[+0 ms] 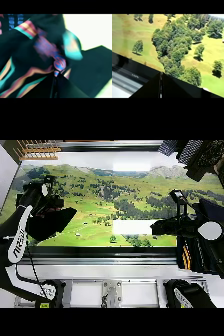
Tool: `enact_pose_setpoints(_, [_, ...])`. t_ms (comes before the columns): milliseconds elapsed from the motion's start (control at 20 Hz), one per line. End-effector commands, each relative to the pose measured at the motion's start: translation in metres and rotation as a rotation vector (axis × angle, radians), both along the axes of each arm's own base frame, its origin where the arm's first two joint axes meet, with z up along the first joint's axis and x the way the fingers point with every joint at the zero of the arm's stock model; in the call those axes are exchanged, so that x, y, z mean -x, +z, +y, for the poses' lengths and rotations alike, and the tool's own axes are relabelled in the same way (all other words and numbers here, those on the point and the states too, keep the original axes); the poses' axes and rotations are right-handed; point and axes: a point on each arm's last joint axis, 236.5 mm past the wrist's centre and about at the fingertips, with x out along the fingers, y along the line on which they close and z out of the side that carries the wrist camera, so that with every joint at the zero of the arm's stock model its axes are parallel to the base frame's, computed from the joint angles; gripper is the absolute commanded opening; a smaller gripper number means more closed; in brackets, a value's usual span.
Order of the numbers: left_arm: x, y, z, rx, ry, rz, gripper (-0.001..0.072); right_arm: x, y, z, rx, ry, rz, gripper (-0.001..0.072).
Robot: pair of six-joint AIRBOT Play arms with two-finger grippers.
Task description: Fold the clothes and pants, and hang the long-sleeved shirts on hangers.
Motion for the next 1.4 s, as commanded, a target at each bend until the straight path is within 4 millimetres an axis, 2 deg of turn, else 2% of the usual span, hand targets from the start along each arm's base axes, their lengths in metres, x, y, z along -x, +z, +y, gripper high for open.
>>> enact_pose_setpoints(0, [-0.009,0.098,-0.072,0.05,-0.156,-0.172,0.0007,0.0,0.0,0.0,-0.002,-0.001,0.0,0.0018])
enact_pose_setpoints(100, [0.001,0.178,-0.137,0.114,-0.3,-0.331,0.0007,0.0,0.004,0.006,-0.034,-0.001,0.002,0.0019])
enact_pose_setpoints(200, [0.027,0.25,-0.198,0.182,-0.43,-0.477,0.0007,0.0,0.008,0.012,-0.065,0.002,-0.002,0.002])
enact_pose_setpoints(250, [0.044,0.283,-0.224,0.206,-0.5,-0.549,0.0007,-0.007,0.011,0.007,-0.038,0.014,-0.048,0.0018])
enact_pose_setpoints(300, [0.061,0.311,-0.244,0.216,-0.575,-0.609,0.0007,-0.016,0.017,-0.006,0.0,-0.003,-0.086,0.0017])
enact_pose_setpoints(400, [0.096,0.357,-0.276,0.236,-0.705,-0.707,0.0007,-0.041,0.043,-0.048,0.078,-0.138,-0.166,0.0017])
enact_pose_setpoints(450, [0.111,0.37,-0.286,0.247,-0.745,-0.735,0.0007,-0.051,0.059,-0.073,0.118,-0.212,-0.206,0.0017])
enact_pose_setpoints(500, [0.12,0.374,-0.291,0.252,-0.768,-0.739,0.0007,-0.057,0.075,-0.095,0.152,-0.273,-0.242,0.0017])
enact_pose_setpoints(600, [0.124,0.354,-0.292,0.243,-0.779,-0.691,0.0007,-0.062,0.098,-0.123,0.172,-0.352,-0.292,0.0017])
enact_pose_setpoints(650, [0.118,0.333,-0.287,0.221,-0.767,-0.647,0.0007,-0.062,0.103,-0.132,0.175,-0.379,-0.305,0.0017])
enact_pose_setpoints(750, [0.096,0.278,-0.278,0.187,-0.729,-0.554,0.0007,-0.061,0.107,-0.143,0.179,-0.412,-0.315,0.0017])
enact_pose_setpoints(850, [0.066,0.218,-0.265,0.19,-0.626,-0.466,0.001,-0.061,0.107,-0.144,0.18,-0.417,-0.313,0.0017])
enact_pose_setpoints(900, [0.05,0.192,-0.254,0.203,-0.55,-0.432,0.0256,-0.061,0.107,-0.144,0.179,-0.417,-0.313,0.0017])
enact_pose_setpoints(950, [0.036,0.167,-0.24,0.225,-0.448,-0.389,0.0665,-0.062,0.106,-0.144,0.18,-0.416,-0.31,0.0017])
enact_pose_setpoints(1000, [0.026,0.15,-0.22,0.255,-0.318,-0.342,0.072,-0.062,0.105,-0.145,0.18,-0.416,-0.307,0.0017])
enact_pose_setpoints(1050, [0.023,0.136,-0.197,0.272,-0.213,-0.287,0.072,-0.062,0.104,-0.145,0.18,-0.416,-0.307,0.0017])
enact_pose_setpoints(1150, [0.032,0.116,-0.154,0.295,-0.092,-0.183,0.072,-0.062,0.104,-0.144,0.18,-0.416,-0.307,0.0017])
enact_pose_setpoints(1200, [0.043,0.104,-0.131,0.296,-0.035,-0.137,0.072,-0.062,0.104,-0.144,0.18,-0.414,-0.306,0.0017])
enact_pose_setpoints(1350, [0.098,0.052,-0.07,0.285,0.125,0.019,0.072,-0.062,0.105,-0.142,0.169,-0.413,-0.306,0.0017])
